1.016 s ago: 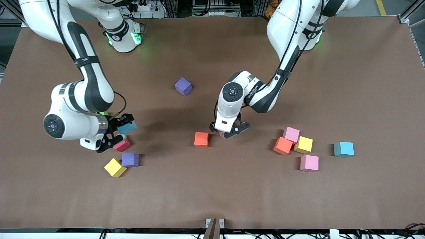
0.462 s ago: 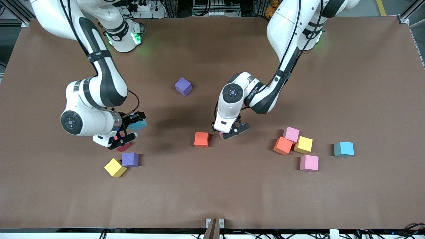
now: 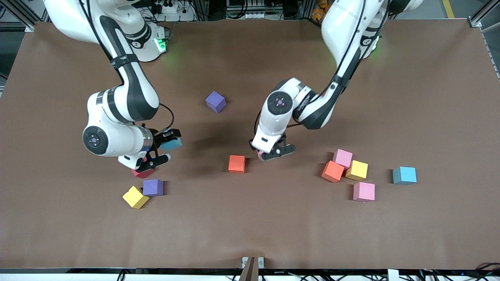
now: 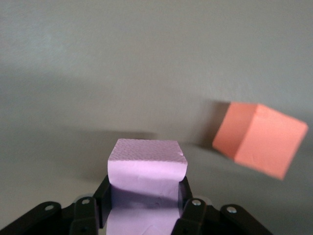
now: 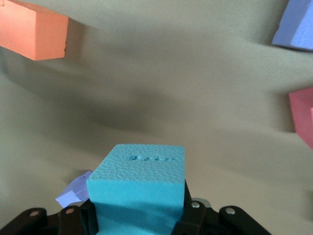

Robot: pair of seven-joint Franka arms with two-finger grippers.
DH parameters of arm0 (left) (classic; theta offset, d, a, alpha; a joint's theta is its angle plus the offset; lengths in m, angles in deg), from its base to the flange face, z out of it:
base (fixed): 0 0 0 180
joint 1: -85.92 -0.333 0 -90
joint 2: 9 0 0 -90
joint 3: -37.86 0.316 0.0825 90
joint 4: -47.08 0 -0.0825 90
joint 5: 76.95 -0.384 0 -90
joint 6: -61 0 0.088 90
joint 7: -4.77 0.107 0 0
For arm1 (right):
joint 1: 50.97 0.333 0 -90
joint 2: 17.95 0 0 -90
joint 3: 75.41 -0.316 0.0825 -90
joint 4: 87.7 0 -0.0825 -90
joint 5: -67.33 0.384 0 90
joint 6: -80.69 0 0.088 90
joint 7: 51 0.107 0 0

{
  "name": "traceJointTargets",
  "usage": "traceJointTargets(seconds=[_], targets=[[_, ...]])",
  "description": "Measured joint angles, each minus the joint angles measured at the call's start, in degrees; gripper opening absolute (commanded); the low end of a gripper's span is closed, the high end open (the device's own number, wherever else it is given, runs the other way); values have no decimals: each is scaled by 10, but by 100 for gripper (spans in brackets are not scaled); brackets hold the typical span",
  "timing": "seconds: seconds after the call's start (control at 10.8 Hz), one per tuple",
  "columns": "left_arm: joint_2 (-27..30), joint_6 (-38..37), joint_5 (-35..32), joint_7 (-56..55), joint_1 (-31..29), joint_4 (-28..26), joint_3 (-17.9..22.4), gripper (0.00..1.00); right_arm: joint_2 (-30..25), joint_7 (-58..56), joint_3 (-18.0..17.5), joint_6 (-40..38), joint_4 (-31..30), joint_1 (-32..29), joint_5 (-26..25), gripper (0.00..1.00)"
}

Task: Form number 2 with 11 blocks
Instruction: 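Grasp the light pink block with the left gripper and lift it, then place the light pink block on the open table and open the left gripper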

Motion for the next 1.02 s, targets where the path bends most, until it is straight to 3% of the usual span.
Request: traceJointTargets(seconds=[0.37,0.65,1.02], targets=[[117,-27,0,3,-3,-136,-81,59,-5,47,0,6,0,28,0,29],[123,-26,0,-21,3,-193,-127,59,-5,49,0,8,-1,31,1,29],[103,39,0,-102,51,-225,-136,59,-5,49,0,12,-7,32,10,30]])
